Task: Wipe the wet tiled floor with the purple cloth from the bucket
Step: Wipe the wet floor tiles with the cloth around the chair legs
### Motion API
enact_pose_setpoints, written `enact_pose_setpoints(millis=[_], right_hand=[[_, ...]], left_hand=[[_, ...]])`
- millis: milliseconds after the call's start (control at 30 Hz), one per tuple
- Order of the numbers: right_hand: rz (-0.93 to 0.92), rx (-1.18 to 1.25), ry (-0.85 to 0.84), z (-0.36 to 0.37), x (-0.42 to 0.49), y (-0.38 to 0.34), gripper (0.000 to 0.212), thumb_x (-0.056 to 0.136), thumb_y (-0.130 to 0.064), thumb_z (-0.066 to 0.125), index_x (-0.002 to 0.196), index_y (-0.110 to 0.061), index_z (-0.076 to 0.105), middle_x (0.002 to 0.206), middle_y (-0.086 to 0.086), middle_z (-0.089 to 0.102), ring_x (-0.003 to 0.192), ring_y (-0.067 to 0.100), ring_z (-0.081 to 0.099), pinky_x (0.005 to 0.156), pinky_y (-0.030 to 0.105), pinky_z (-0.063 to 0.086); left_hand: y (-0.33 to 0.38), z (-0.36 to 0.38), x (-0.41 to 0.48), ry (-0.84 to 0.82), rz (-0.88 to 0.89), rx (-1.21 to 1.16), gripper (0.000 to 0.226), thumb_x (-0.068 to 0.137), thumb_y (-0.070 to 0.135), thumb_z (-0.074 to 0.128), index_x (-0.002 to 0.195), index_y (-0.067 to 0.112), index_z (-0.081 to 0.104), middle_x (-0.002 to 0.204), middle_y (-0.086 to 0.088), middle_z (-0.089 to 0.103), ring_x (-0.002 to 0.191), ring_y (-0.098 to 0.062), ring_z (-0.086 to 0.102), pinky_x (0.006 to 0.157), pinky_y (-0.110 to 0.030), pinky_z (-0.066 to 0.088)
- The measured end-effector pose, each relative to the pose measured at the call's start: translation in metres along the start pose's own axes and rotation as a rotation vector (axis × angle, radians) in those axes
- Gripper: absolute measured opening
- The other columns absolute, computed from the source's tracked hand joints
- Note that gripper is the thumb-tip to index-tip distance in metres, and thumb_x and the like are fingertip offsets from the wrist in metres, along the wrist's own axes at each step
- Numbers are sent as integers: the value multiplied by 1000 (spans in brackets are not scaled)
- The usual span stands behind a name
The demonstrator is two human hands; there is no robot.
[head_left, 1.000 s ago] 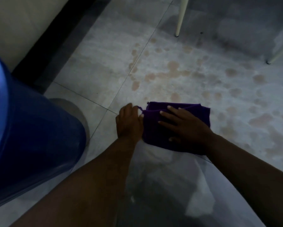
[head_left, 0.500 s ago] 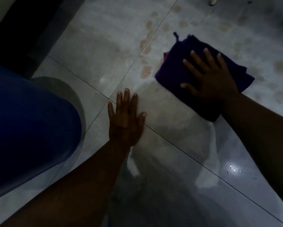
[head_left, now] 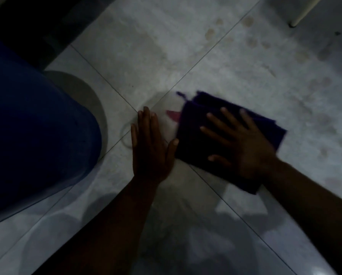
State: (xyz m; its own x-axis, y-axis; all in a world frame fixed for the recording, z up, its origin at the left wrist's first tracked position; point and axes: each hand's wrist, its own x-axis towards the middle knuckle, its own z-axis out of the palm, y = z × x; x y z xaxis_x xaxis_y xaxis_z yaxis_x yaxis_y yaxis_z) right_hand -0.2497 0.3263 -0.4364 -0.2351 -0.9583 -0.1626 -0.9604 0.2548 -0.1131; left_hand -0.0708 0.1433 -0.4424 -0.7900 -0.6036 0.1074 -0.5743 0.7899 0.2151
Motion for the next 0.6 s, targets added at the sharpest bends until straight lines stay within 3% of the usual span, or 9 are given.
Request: enact_pose_setpoints(millis=[100, 167, 233, 333, 433, 533, 600], right_hand=[[191, -9, -8, -14, -27, 69, 73, 94, -67, 20, 152, -26, 32, 163, 7, 21, 150, 38, 16, 118, 62, 13], [338, 41, -20, -26, -12, 102, 76, 92, -70, 13, 156, -29, 21, 165, 5, 11, 152, 34, 6, 120, 60, 5], [450, 89, 11, -35, 27, 116, 76, 90, -71, 12, 157, -33, 9, 167, 4, 3, 153, 33, -2, 120, 59, -1], [519, 71, 53, -43, 108, 104, 78, 91, -71, 12, 157, -31, 6, 167, 7, 0, 152, 37, -4, 120, 61, -2], [343, 19, 16, -42, 175, 43, 76, 92, -69, 12, 157, -31, 6, 166, 7, -1, 152, 37, -5, 119, 61, -5], [-101, -42, -11, -30, 193, -21, 70, 94, -64, 15, 156, -32, 17, 166, 5, 8, 152, 36, 1, 119, 61, -1], [-272, -74, 1, -21, 170, -22, 67, 95, -64, 18, 154, -33, 24, 165, 3, 16, 153, 34, 6, 120, 59, 2]], left_hand=[[9, 1, 6, -119, -59, 67, 78, 99, 55, 18, 155, 1, 22, 166, -18, 14, 155, -32, 9, 125, -51, 10], [12, 3, 5, -169, -65, 109, 74, 100, 51, 21, 155, 1, 20, 166, -19, 13, 155, -32, 9, 124, -54, 13], [14, 5, 2, -173, -73, 122, 72, 100, 46, 29, 155, -1, 22, 165, -20, 16, 154, -34, 12, 122, -56, 16], [19, 6, -2, -141, -72, 97, 73, 100, 47, 32, 154, -1, 23, 164, -20, 17, 154, -34, 13, 122, -56, 17], [23, 4, -4, -120, -68, 48, 78, 99, 56, 23, 155, 1, 21, 165, -19, 14, 154, -33, 11, 124, -54, 14], [10, 2, -4, -52, -98, 26, 79, 99, 56, 23, 154, 0, 24, 164, -20, 19, 154, -32, 15, 123, -54, 17], [0, 0, -3, -42, -96, 31, 80, 99, 57, 22, 154, -1, 23, 164, -19, 18, 154, -31, 15, 123, -53, 17]])
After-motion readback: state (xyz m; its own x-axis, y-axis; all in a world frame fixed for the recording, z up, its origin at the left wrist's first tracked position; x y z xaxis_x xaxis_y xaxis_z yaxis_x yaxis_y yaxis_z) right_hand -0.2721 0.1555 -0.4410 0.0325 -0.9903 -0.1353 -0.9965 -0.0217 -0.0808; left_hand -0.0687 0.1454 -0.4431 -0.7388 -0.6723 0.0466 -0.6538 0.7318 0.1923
